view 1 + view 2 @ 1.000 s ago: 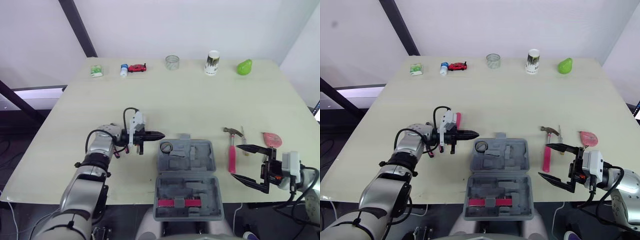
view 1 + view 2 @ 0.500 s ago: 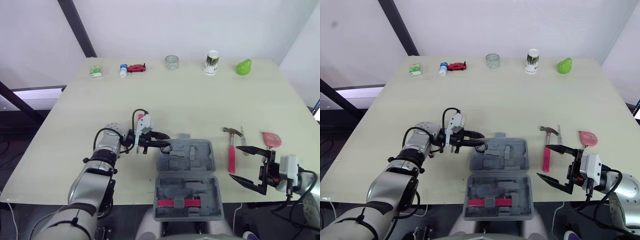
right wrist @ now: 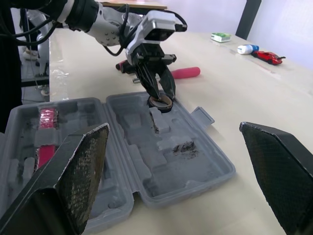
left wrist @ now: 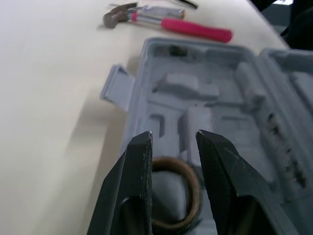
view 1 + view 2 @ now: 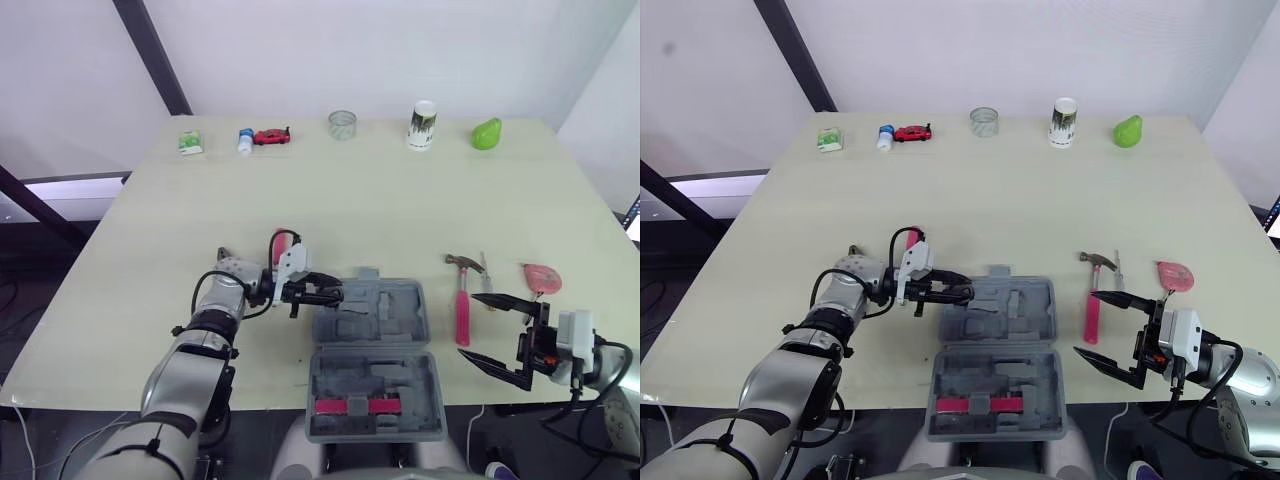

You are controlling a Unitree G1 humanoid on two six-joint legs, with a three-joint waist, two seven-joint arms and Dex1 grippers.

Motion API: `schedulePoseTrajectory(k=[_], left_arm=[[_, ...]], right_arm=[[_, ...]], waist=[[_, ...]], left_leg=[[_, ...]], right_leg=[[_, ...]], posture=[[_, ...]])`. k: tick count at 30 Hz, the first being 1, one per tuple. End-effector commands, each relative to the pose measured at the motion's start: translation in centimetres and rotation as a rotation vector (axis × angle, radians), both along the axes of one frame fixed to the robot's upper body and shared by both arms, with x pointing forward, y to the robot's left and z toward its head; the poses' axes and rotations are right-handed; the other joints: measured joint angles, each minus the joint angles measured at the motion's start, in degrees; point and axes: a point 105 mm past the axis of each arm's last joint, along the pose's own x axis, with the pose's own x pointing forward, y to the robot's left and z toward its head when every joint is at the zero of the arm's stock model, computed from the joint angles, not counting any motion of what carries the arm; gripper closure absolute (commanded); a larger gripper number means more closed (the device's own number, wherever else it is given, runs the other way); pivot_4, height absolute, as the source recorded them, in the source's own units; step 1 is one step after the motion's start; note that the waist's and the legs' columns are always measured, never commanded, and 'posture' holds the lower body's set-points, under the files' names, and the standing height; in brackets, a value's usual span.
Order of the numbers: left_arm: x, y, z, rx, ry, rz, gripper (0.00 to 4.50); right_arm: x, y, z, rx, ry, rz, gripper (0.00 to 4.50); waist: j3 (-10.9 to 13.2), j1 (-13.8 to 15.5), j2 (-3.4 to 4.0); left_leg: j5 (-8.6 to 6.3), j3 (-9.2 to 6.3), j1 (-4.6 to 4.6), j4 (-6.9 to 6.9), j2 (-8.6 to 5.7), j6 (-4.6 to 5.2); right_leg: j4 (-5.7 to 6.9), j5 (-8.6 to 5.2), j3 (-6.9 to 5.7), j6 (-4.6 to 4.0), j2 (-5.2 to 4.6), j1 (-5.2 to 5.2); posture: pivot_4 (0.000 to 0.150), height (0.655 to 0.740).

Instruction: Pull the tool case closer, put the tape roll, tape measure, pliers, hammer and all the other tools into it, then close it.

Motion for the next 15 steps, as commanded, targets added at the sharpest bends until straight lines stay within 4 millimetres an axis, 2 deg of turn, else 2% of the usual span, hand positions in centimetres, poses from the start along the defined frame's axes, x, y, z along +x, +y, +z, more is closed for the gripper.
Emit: schedulePoseTrajectory(k=[1,9,11,15], left_arm=[[-0.3,0.3,-1.4,0.061,0.004,0.011,2.99],[-0.7,0.1,-2.4,0.055,0.049,0.027,2.99],[-0.6,0.0,-1.9,0.028,0.039,0.023,2.99],[0.0,-0.3,0.7,-0.059,-0.022,-0.002,2.99]], right_arm=[[-0.1,0.1,0.7,0.001,-0.043,0.011,0.00],[-0.3,0.3,0.8,0.001,-0.045,0.013,0.00],[-0.3,0.3,0.8,0.005,-0.045,0.013,0.00],[0.0,0.0,1.1,0.035,-0.036,-0.024,0.00]], waist=[[0.0,0.0,0.00],[-0.1,0.0,0.04],[-0.1,0.1,0.05],[-0.1,0.0,0.05]], left_leg=[[0.00,0.01,0.00,0.00,0.00,0.00],[0.00,0.01,0.08,0.00,0.00,0.00],[0.00,0.01,0.08,0.00,0.00,0.00],[0.00,0.01,0.06,0.00,0.00,0.00]], right_leg=[[0.00,0.00,0.00,0.00,0.00,0.00],[0.05,0.00,0.01,0.00,0.00,0.04],[0.05,0.00,0.00,0.00,0.00,0.06],[0.04,0.00,0.00,0.00,0.00,0.05]], posture=[[0.150,0.7400],[0.150,0.7400],[0.150,0.7400],[0.150,0.7400]])
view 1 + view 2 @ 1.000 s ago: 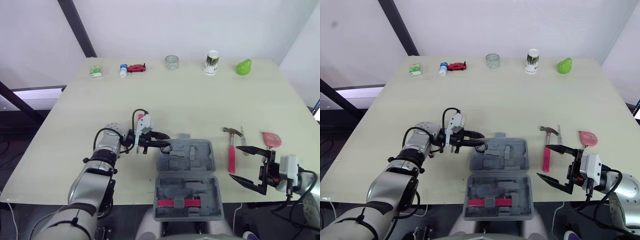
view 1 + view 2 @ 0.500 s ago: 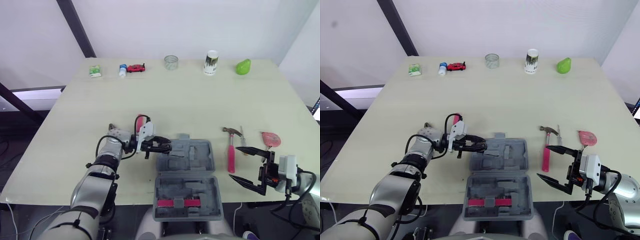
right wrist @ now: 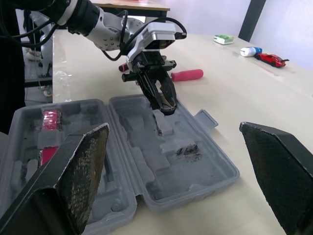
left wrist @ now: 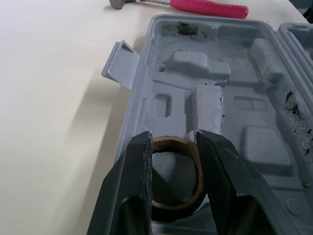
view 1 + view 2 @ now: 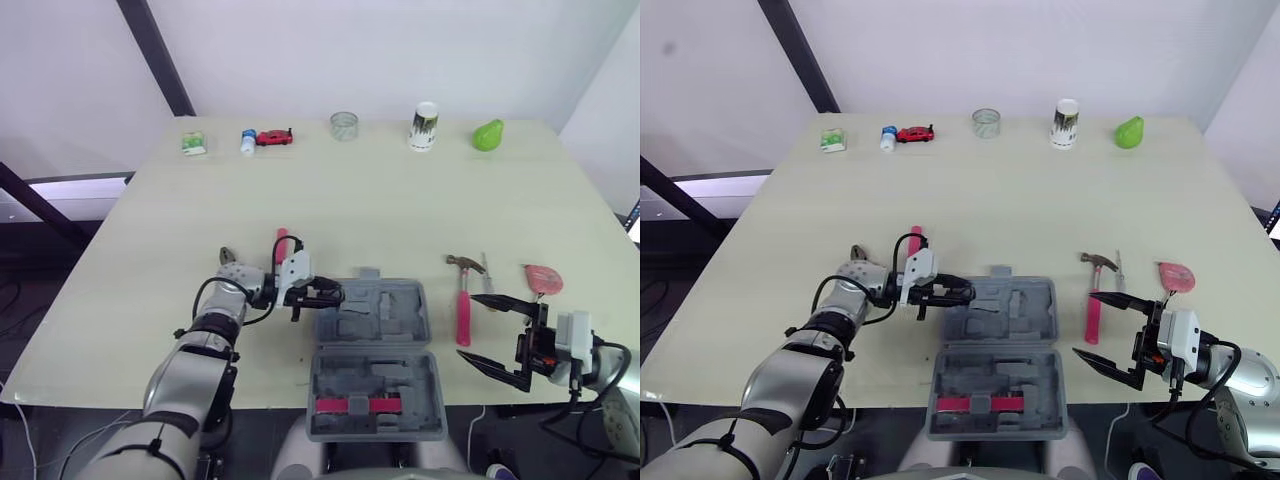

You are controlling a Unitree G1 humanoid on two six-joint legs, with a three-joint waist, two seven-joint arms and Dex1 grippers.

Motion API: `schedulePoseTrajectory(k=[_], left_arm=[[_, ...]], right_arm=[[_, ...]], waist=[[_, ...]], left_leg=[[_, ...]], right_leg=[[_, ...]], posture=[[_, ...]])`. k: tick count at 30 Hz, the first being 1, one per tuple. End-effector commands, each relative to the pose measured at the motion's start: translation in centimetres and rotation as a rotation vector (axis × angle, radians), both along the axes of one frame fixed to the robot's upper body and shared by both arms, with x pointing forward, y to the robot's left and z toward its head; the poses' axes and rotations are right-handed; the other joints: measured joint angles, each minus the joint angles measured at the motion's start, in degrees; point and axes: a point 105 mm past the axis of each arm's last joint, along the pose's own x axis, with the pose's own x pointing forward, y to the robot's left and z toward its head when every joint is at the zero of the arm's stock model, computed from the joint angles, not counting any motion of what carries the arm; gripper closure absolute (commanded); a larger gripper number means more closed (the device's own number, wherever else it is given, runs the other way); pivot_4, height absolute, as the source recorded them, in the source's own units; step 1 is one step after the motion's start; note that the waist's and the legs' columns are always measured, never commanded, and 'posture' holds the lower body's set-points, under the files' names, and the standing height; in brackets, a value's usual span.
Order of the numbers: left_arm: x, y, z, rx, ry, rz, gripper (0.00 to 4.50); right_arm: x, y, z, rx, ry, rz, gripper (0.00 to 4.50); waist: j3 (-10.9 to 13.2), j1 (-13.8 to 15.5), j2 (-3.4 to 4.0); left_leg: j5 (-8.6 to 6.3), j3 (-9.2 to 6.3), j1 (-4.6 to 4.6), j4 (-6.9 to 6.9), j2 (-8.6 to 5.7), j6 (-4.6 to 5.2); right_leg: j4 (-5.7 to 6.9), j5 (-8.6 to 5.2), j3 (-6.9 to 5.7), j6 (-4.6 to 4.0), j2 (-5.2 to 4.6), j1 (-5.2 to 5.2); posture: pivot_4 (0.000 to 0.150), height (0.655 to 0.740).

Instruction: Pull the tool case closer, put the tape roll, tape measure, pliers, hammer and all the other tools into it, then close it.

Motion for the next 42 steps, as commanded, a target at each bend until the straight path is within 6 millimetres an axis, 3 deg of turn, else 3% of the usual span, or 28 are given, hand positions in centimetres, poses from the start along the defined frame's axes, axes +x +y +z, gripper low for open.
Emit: schedulePoseTrajectory(k=[1,6,12,19,21,24,31,34,37,39,42], left_arm=[[0.2,-0.2,2.6,-0.114,-0.035,-0.021,2.99],[-0.4,1.1,7.0,-0.298,-0.097,0.054,2.99],[-3.1,4.2,7.8,-0.343,-0.073,0.224,2.99],[-6.7,12.2,5.5,-0.312,-0.052,0.658,2.99],[-8.1,14.3,4.6,-0.286,-0.043,0.757,2.99],[-11.8,17.9,2.2,-0.247,0.012,0.941,2.99],[-16.7,21.5,0.6,-0.241,0.056,1.158,2.99],[-18.3,22.6,0.6,-0.244,0.069,1.225,2.08],[-19.2,23.4,0.6,-0.237,0.067,1.265,0.69],[-19.5,23.4,0.4,-0.226,0.073,1.268,0.01],[-19.3,23.0,0.4,-0.229,0.072,1.258,0.01]], right_arm=[[0.5,-0.4,1.2,0.037,-0.029,-0.050,0.00],[2.2,-1.3,1.5,0.055,-0.019,-0.166,0.00],[3.7,-3.6,1.6,0.088,-0.011,-0.339,0.00],[2.8,-9.1,-1.1,0.060,0.094,-0.626,0.00],[1.8,-10.5,-1.9,0.037,0.113,-0.689,0.00],[-0.7,-13.0,-3.8,0.007,0.166,-0.793,0.00],[-4.2,-15.6,-4.8,0.017,0.208,-0.890,0.00],[-5.3,-16.6,-4.6,0.010,0.215,-0.935,0.00],[-6.0,-16.6,-4.1,0.028,0.222,-0.937,0.00],[-6.1,-16.6,-4.0,0.026,0.222,-0.938,0.00],[-5.6,-16.2,-3.3,0.026,0.211,-0.935,0.00]], waist=[[0.0,0.0,0.00],[0.0,-0.5,0.01],[0.0,-1.2,0.04],[0.0,-1.2,0.06],[0.0,-0.9,0.06],[-0.1,-1.1,0.06],[-0.2,-1.3,0.06],[-0.3,-1.3,0.05],[-0.3,-1.2,0.03],[-0.4,-1.3,0.07],[-0.4,-1.3,0.09]], left_leg=[[0.00,0.00,-0.01,0.00,0.00,0.00],[0.00,0.01,-0.04,-0.01,0.24,-0.01],[0.00,0.00,0.00,-0.10,0.27,-0.02],[-0.01,-0.01,0.01,-0.24,0.26,-0.03],[-0.01,-0.01,0.02,-0.24,0.21,-0.03],[-0.01,0.05,0.06,-0.23,0.19,-0.03],[-0.03,0.10,0.14,-0.47,0.19,0.00],[-0.04,0.09,0.19,-0.47,0.21,-0.01],[-0.05,0.09,0.14,-0.51,0.21,-0.01],[-0.06,0.08,0.14,-0.51,0.22,-0.01],[-0.06,0.08,0.15,-0.52,0.23,-0.02]], right_leg=[[0.00,0.00,0.00,0.00,0.00,-0.01],[0.00,0.00,0.03,-0.01,-0.02,-0.05],[-0.01,0.00,0.06,-0.02,-0.09,-0.05],[-0.06,-0.01,0.20,-0.04,-0.56,-0.05],[-0.06,-0.01,0.08,-0.04,-0.75,-0.03],[-0.08,-0.08,0.09,-0.16,-0.85,-0.01],[-0.25,-0.15,0.12,-0.28,-0.99,0.03],[-0.26,-0.19,0.14,-0.32,-1.02,0.01],[-0.32,-0.21,0.13,-0.35,-1.05,-0.03],[-0.32,-0.21,0.14,-0.35,-1.07,-0.03],[-0.32,-0.21,0.15,-0.36,-1.10,-0.04]], posture=[[0.150,0.7400],[0.150,0.7400],[0.150,0.7400],[0.150,0.7400],[0.150,0.7400],[0.150,0.7400],[0.150,0.7400],[0.150,0.7400],[0.150,0.7400],[0.150,0.7400],[0.150,0.7400]])
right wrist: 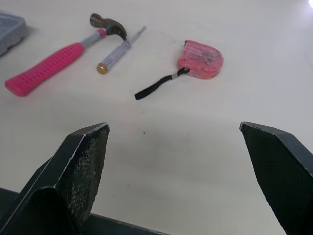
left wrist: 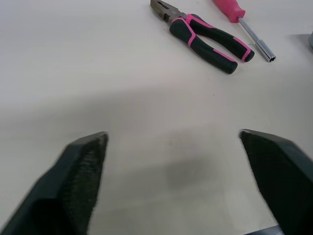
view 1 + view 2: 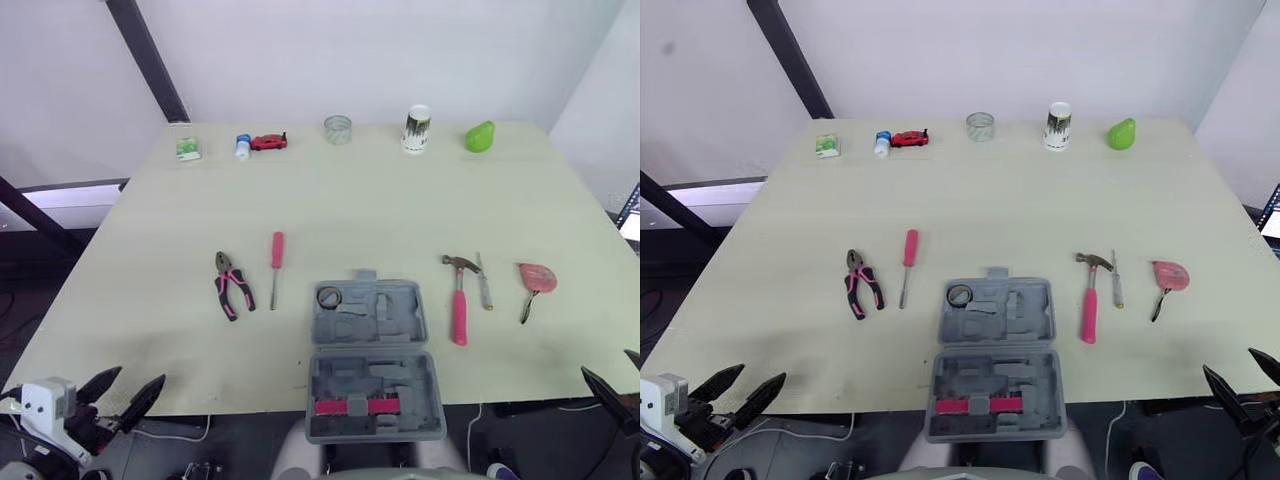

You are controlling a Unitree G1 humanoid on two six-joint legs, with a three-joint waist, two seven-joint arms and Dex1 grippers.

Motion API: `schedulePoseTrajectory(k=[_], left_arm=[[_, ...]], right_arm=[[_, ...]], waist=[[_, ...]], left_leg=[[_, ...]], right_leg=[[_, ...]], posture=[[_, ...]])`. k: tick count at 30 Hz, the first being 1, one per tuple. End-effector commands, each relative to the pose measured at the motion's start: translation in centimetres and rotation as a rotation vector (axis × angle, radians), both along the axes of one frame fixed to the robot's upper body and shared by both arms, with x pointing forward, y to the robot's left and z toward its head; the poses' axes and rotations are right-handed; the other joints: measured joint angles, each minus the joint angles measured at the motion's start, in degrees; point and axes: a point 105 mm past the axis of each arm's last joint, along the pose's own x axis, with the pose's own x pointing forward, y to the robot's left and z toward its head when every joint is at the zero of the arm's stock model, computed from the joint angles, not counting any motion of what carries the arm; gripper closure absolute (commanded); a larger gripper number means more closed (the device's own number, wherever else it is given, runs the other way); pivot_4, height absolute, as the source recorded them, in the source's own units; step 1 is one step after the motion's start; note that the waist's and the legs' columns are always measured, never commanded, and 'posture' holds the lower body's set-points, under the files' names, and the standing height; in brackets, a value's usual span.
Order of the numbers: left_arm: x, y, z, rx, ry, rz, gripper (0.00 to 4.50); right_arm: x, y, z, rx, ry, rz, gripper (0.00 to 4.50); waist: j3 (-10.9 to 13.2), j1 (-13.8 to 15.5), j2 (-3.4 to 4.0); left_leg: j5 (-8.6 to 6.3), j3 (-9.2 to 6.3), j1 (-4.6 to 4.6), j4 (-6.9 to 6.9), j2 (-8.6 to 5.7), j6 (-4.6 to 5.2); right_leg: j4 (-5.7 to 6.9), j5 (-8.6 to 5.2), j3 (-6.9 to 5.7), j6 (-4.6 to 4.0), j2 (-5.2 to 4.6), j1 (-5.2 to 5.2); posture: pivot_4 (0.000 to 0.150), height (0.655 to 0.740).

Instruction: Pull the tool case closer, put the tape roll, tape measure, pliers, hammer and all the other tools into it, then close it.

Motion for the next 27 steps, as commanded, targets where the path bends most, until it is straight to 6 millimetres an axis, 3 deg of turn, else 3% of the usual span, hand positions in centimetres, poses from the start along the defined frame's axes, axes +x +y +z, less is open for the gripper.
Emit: schedulePoseTrajectory(k=[1,7,13,17,21,27], left_arm=[[0.3,-0.2,1.0,0.019,-0.037,-0.008,0.01],[3.1,-3.4,2.4,0.045,-0.087,-0.148,0.01],[7.0,-8.1,6.1,0.067,-0.168,-0.403,0.01],[7.6,-10.3,6.8,0.069,-0.155,-0.531,0.01],[8.8,-15.3,9.6,0.038,-0.193,-0.791,0.01],[9.1,-18.9,12.6,-0.010,-0.229,-0.987,0.01]], right_arm=[[0.7,0.1,1.9,-0.020,-0.051,-0.006,0.00],[3.3,1.8,3.0,-0.014,-0.083,-0.006,0.00],[6.2,3.8,3.5,0.060,-0.058,-0.038,0.00],[7.3,3.8,3.4,0.075,-0.056,-0.102,0.00],[9.4,3.5,2.5,0.093,-0.045,-0.221,0.00],[11.1,3.1,0.9,0.151,0.017,-0.295,0.00]], waist=[[0.0,0.0,0.01],[0.0,0.1,0.02],[-0.1,0.3,0.07],[-0.1,0.0,0.19],[-0.1,0.0,0.15],[-0.1,-0.2,0.30]], left_leg=[[0.00,0.00,0.00,-0.03,0.00,0.00],[-0.02,0.00,-0.02,-0.06,0.00,-0.04],[0.00,0.00,-0.09,-0.15,0.00,-0.02],[0.01,0.01,-0.08,-0.15,-0.01,-0.03],[0.03,0.01,-0.09,-0.39,-0.04,-0.04],[0.08,0.03,-0.10,-0.40,-0.11,-0.07]], right_leg=[[-0.01,0.00,0.00,0.00,0.00,0.00],[-0.03,0.00,0.00,-0.02,-0.05,-0.01],[-0.06,0.00,-0.03,-0.04,-0.05,-0.03],[-0.07,0.01,-0.02,-0.04,-0.05,-0.03],[-0.13,0.01,-0.09,-0.04,0.01,-0.10],[-0.06,0.07,-0.09,0.07,0.16,-0.11]], posture=[[0.150,0.7400],[0.150,0.7400],[0.150,0.7400],[0.150,0.7400],[0.150,0.7400],[0.150,0.7400]])
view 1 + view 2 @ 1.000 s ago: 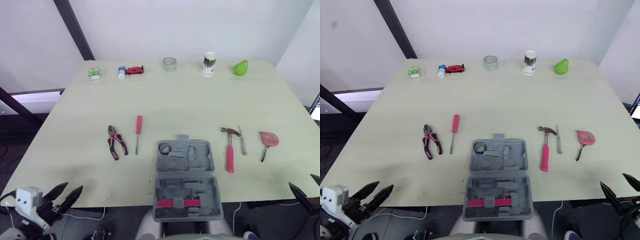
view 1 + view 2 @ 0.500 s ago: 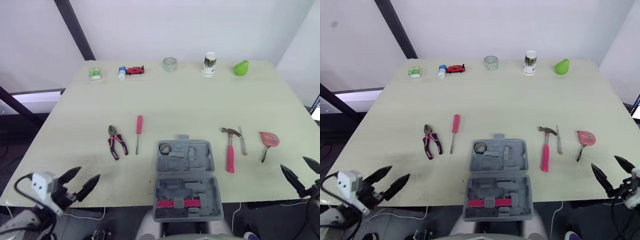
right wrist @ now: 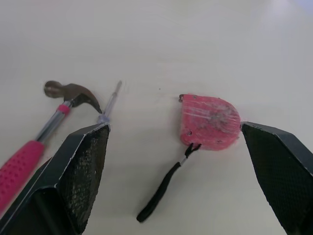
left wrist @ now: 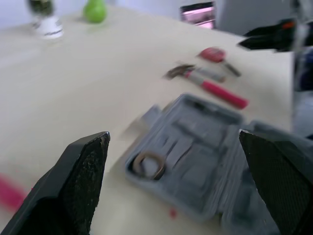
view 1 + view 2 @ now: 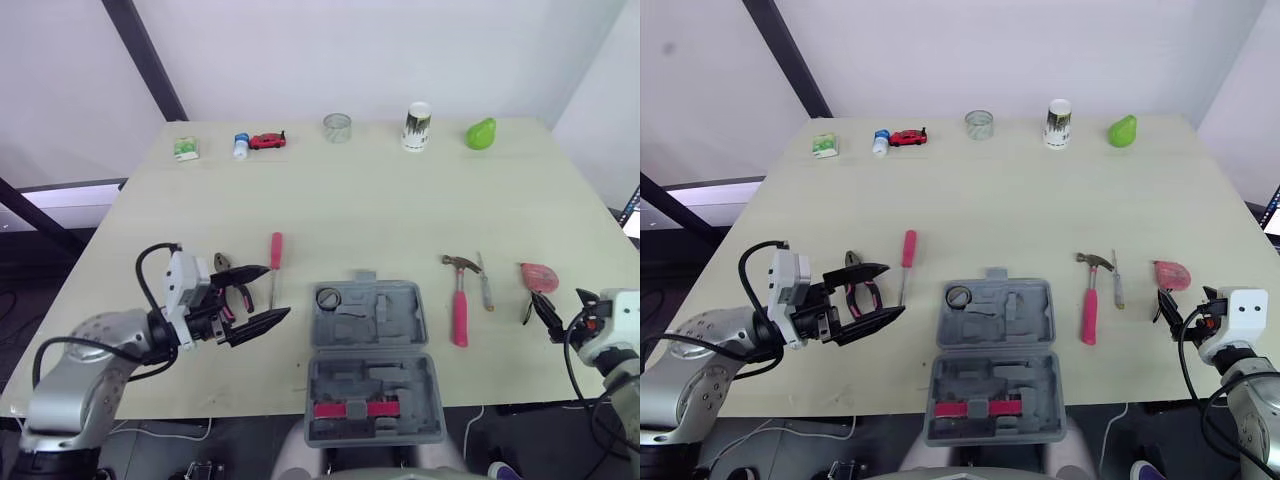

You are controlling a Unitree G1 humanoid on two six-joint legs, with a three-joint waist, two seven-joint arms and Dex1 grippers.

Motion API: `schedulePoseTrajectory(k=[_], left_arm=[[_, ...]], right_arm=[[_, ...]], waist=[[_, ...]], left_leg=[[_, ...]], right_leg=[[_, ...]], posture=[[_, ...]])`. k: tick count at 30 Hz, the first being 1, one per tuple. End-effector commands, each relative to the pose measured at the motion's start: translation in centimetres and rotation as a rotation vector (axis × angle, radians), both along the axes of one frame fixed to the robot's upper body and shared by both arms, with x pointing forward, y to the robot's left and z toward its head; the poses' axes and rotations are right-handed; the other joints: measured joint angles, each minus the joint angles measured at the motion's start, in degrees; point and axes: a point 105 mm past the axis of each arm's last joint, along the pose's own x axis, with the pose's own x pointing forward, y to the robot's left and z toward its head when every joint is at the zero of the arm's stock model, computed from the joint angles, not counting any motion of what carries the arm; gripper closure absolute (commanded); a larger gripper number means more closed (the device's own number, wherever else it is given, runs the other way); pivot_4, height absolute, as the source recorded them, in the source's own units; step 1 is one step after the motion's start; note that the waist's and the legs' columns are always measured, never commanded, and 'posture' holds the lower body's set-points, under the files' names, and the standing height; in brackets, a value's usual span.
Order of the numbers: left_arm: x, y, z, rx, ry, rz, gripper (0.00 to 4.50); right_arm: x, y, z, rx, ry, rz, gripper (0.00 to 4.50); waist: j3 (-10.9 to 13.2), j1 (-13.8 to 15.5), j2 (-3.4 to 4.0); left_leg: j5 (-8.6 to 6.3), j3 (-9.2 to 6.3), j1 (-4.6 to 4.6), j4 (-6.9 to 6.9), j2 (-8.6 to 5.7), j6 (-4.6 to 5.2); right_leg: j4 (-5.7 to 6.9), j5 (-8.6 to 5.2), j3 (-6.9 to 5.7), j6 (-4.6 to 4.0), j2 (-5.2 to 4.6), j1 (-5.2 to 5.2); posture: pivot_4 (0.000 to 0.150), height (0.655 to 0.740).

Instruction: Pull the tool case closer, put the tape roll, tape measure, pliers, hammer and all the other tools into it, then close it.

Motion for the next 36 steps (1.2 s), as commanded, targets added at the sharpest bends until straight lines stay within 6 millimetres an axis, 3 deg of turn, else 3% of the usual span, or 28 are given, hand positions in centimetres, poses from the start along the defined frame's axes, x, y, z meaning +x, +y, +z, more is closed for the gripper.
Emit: schedulePoseTrajectory(k=[1,7,19,25,27,29,36], left_arm=[[-0.7,-2.2,1.8,-0.017,-0.014,-0.133,0.01],[-1.3,-4.3,3.3,-0.003,-0.038,-0.283,0.01],[-2.1,-6.1,4.8,0.011,-0.069,-0.420,0.01],[-1.9,-6.2,4.6,0.028,-0.083,-0.414,0.00],[-1.9,-6.1,4.5,0.030,-0.083,-0.413,0.00],[-1.9,-6.2,4.5,0.027,-0.083,-0.413,0.00],[-1.9,-6.3,4.3,0.031,-0.094,-0.416,0.00]], right_arm=[[0.8,-0.4,-0.2,0.000,0.015,-0.029,0.00],[2.4,0.0,-1.9,0.013,0.073,-0.033,0.00],[4.6,-0.6,-5.0,0.012,0.145,-0.049,0.00],[4.8,-1.0,-5.3,0.008,0.140,-0.048,2.70],[4.8,-1.0,-5.4,0.003,0.141,-0.041,3.94],[4.8,-0.9,-5.3,-0.002,0.139,-0.035,4.44],[4.4,-0.2,-5.0,-0.026,0.142,0.016,4.44]], waist=[[0.0,0.0,0.00],[0.0,-0.1,-0.02],[0.1,-0.3,-0.12],[0.1,-0.4,-0.16],[0.1,-0.3,-0.16],[0.1,-0.3,-0.16],[0.1,-0.2,-0.16]], left_leg=[[0.00,0.01,0.01,0.00,-0.01,0.00],[0.01,0.09,0.09,0.04,-0.03,0.02],[0.01,0.13,0.13,0.10,0.07,0.02],[0.01,0.16,0.17,0.10,0.09,0.02],[0.01,0.15,0.17,0.10,0.09,0.01],[0.01,0.15,0.16,0.10,0.10,0.01],[0.01,0.15,0.16,0.10,0.10,0.01]], right_leg=[[0.00,0.04,0.01,0.08,0.06,0.00],[0.08,0.05,0.05,0.13,0.61,0.01],[0.08,0.06,0.22,0.14,0.88,0.02],[0.10,0.06,0.29,0.15,0.91,0.02],[0.11,0.06,0.28,0.15,0.91,0.02],[0.11,0.06,0.27,0.15,0.91,0.02],[0.11,0.06,0.27,0.15,0.90,0.02]], posture=[[0.150,0.7400],[0.150,0.7400],[0.150,0.7400],[0.150,0.7400],[0.150,0.7400],[0.150,0.7400],[0.150,0.7400]])
